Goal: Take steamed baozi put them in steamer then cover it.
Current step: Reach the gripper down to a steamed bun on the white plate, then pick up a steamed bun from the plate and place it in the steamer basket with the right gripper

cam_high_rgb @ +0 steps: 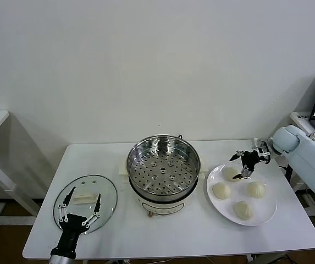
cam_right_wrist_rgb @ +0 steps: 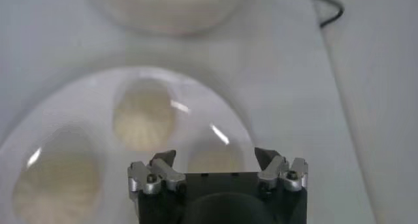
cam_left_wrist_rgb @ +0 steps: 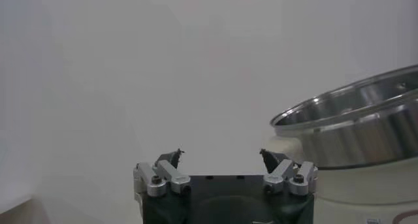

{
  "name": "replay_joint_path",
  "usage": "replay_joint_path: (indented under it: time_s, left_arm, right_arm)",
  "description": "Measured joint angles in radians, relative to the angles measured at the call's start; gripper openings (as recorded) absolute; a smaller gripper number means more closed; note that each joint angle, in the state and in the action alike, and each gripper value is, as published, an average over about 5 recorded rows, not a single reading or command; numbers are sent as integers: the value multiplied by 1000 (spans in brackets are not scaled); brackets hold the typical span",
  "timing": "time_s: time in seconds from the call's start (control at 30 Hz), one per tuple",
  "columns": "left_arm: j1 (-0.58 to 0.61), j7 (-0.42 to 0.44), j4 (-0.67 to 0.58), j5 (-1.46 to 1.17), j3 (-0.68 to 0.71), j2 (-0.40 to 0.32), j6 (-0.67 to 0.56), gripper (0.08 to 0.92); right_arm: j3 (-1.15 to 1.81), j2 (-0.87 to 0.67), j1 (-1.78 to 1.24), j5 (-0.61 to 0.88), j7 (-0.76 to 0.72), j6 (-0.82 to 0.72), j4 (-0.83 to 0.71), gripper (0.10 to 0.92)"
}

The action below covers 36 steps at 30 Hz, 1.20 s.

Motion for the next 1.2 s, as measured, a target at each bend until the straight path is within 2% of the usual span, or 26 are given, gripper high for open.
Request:
replay_joint_path:
  time_s: [0.53, 0.73, 0.9, 1.2]
  left_arm:
    - [4, -5, 7, 0, -5, 0, -8, 823]
    - [4, -7, 8, 0, -4, 0, -10, 823]
    - [3, -7, 9, -2, -4, 0, -10, 823]
    - [-4, -8, 5, -4, -3, 2, -10, 823]
  right_arm:
    - [-30, 107, 16, -138, 19, 24, -123, 821]
    - [-44, 117, 23, -154, 18, 31, -131, 731]
    - [-62, 110, 34, -157, 12, 37, -108, 681]
    - [-106, 81, 116, -169, -11, 130, 17, 663]
